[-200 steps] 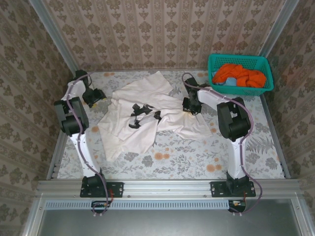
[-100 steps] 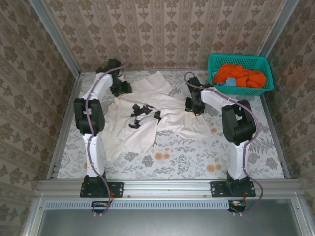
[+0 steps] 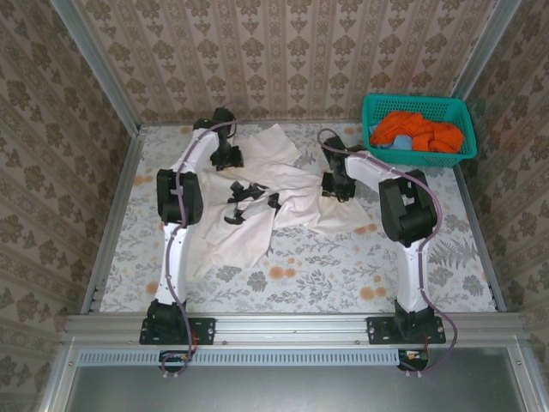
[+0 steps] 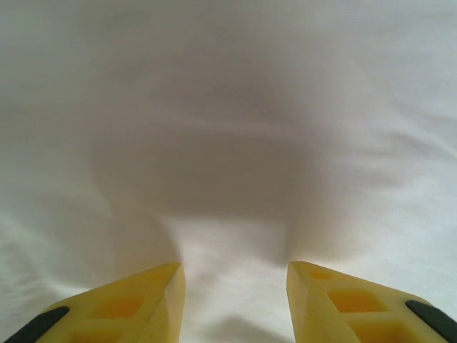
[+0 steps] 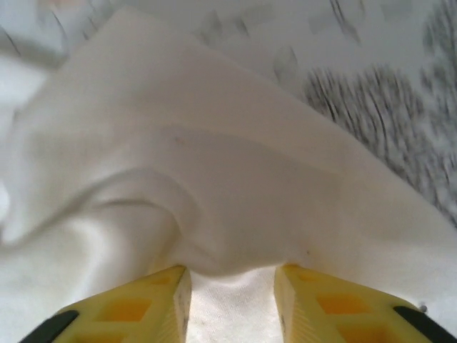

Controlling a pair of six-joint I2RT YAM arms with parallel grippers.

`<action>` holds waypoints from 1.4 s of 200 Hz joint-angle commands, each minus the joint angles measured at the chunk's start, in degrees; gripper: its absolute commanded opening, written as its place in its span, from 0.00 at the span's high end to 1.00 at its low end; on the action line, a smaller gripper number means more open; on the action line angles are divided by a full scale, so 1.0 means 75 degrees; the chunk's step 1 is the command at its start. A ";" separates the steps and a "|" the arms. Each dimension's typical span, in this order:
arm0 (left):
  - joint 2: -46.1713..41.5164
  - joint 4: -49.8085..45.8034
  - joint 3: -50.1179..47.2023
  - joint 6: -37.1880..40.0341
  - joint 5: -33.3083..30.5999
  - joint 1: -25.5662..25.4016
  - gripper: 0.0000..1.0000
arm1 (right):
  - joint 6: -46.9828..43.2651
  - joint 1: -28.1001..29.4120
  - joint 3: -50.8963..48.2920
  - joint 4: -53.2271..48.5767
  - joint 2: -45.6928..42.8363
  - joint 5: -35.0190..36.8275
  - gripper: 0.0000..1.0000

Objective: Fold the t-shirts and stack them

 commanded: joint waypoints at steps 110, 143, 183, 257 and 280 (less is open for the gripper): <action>-0.0575 -0.0461 0.0870 -0.0436 -0.0459 0.1649 0.25 | -0.0384 -0.0121 0.9755 -0.2866 0.4314 -0.0566 0.31; -0.2902 0.0366 -0.1597 -0.0577 -0.0427 0.1670 0.21 | -0.1275 -0.0184 1.0403 -0.4371 0.3688 -0.0576 0.22; -0.5458 0.0972 -0.5267 -0.1010 -0.0331 0.1950 0.21 | -0.1755 -0.0725 1.1214 -0.6947 0.3237 -0.1347 0.19; -0.7594 0.2470 -1.0115 -0.1623 0.2374 0.3835 0.26 | -0.2011 -0.0806 0.6123 -0.6687 -0.0746 -0.0613 0.22; -0.7529 0.2819 -1.0712 -0.1769 0.2755 0.3775 0.26 | -0.1534 -0.0331 0.1634 -0.4051 -0.3080 -0.0920 0.20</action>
